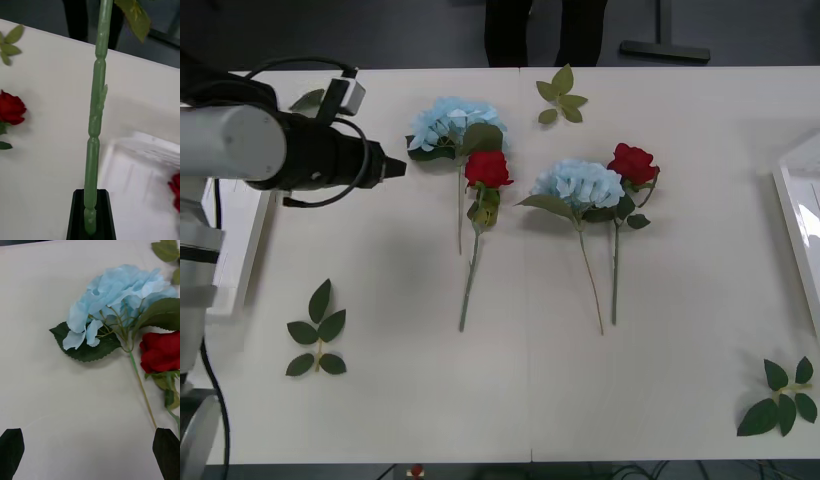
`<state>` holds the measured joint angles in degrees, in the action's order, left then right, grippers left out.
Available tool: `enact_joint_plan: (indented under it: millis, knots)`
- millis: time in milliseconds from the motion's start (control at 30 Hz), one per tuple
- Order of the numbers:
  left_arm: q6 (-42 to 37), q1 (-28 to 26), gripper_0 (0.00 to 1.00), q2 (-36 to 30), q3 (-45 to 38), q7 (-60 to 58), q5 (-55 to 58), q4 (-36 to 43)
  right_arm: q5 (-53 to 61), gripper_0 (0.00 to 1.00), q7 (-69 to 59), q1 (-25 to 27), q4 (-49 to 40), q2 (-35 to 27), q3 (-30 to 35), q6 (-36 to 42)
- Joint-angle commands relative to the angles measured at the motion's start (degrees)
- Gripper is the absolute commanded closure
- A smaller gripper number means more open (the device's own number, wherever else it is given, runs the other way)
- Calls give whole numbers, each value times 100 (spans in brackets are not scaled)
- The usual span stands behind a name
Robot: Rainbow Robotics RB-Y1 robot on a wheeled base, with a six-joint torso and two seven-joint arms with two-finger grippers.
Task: Place the red flowers into the right box and the blue flowers into the left box. If a person shows an open palm, hand one flower to the person first, then continue sorting.
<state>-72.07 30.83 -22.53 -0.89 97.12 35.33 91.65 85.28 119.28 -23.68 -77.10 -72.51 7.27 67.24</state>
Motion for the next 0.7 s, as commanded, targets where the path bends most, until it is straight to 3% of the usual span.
enact_joint_plan:
  millis: [33,167,333,700]
  knots:
    - [44,354,0,425,458,-1064,-967,99,-592,100,-1,-190,81,-395,310,-158]
    - [413,477,0,610,889,-1626,-1450,-174,-1172,100,51,-190,205,-632,301,-202]
    - [1424,556,0,724,1451,-1925,-1811,-798,-1699,100,201,-93,574,-650,293,-273]
    - [2355,899,0,882,1882,-1828,-2083,-1958,-2270,100,473,1349,539,-641,310,-1538]
